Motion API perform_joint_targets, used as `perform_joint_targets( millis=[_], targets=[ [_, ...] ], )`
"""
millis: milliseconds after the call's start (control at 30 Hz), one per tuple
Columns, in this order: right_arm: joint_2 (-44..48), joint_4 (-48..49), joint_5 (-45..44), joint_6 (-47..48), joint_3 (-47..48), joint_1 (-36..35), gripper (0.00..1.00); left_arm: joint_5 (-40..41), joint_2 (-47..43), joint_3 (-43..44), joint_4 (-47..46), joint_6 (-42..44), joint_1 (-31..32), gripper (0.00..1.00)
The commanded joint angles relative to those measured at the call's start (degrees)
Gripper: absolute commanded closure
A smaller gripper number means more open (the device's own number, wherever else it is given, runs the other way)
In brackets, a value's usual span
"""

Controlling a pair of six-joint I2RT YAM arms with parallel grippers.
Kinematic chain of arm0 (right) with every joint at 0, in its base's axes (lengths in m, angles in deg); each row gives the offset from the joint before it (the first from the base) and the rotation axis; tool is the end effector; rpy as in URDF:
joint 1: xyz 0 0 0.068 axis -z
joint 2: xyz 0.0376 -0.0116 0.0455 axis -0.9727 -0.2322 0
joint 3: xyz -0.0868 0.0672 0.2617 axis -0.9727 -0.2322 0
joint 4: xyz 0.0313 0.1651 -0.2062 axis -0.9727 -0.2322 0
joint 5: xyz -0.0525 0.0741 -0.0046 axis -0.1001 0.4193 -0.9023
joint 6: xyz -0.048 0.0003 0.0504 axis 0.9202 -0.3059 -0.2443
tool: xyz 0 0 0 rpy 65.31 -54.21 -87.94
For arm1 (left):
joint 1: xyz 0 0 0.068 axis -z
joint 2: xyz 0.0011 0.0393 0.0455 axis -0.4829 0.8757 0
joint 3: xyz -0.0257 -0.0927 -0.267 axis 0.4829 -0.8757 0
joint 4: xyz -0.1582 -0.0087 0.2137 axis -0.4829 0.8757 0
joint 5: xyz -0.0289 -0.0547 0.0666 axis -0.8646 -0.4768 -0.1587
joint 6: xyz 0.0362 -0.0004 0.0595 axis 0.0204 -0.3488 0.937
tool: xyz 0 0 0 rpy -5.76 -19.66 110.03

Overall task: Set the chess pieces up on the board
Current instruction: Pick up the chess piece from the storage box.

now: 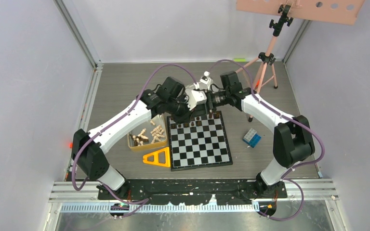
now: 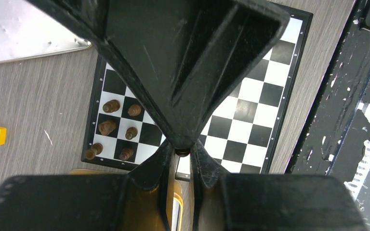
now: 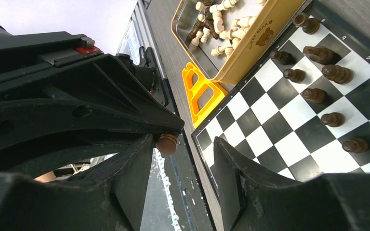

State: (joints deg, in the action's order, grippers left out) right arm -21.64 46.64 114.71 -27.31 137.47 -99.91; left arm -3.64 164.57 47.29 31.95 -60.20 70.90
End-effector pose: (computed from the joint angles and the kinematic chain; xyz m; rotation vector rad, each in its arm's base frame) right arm 0.3156 0.1890 0.2697 -0.7091 2.2162 1.5373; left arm 0.2459 -0.2502 0.3206 1.3893 2.0375 -0.6507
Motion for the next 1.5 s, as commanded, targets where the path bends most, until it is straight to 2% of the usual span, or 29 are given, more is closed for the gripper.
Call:
perform_joint_targets(
  millis=[0, 300, 367, 467, 700, 1033, 1267, 1467],
  targets=[
    [-0.5, 2.2, 1.8, -1.5, 1.8, -0.9, 0.45, 1.3, 0.3, 2.7, -2.4, 0.5, 0.6, 1.0],
    [-3.3, 2.8, 4.4, -3.0, 2.2, -2.6, 0.51, 4.7, 0.8, 2.2, -3.8, 0.8, 1.1, 1.0],
    [-4.3, 3.2, 5.1, -3.9, 2.4, -2.9, 0.54, 5.0, 0.8, 2.1, -4.2, 0.6, 1.2, 1.0],
    [-5.4, 4.8, 6.3, -5.4, 2.3, -3.2, 0.65, 5.3, 0.8, 2.2, -4.5, 0.3, 1.2, 1.0],
    [-6.3, 6.2, 7.0, -6.7, 2.1, -2.6, 0.75, 6.6, 0.7, 1.3, -5.0, 0.3, 1.2, 0.97],
    [-5.6, 6.1, 6.5, -6.6, 1.1, -0.7, 0.87, 6.0, 1.2, 1.3, -5.7, 0.0, 1.2, 0.77],
    [-4.0, 6.1, 5.9, -6.6, -0.3, 2.2, 0.88, 5.2, 0.6, 2.0, -4.8, 0.3, 1.1, 0.56],
    [-1.4, 6.3, 6.1, -6.7, -1.8, 5.5, 0.88, 0.3, -0.4, 2.8, -4.5, -1.3, -2.3, 0.5]
  ],
)
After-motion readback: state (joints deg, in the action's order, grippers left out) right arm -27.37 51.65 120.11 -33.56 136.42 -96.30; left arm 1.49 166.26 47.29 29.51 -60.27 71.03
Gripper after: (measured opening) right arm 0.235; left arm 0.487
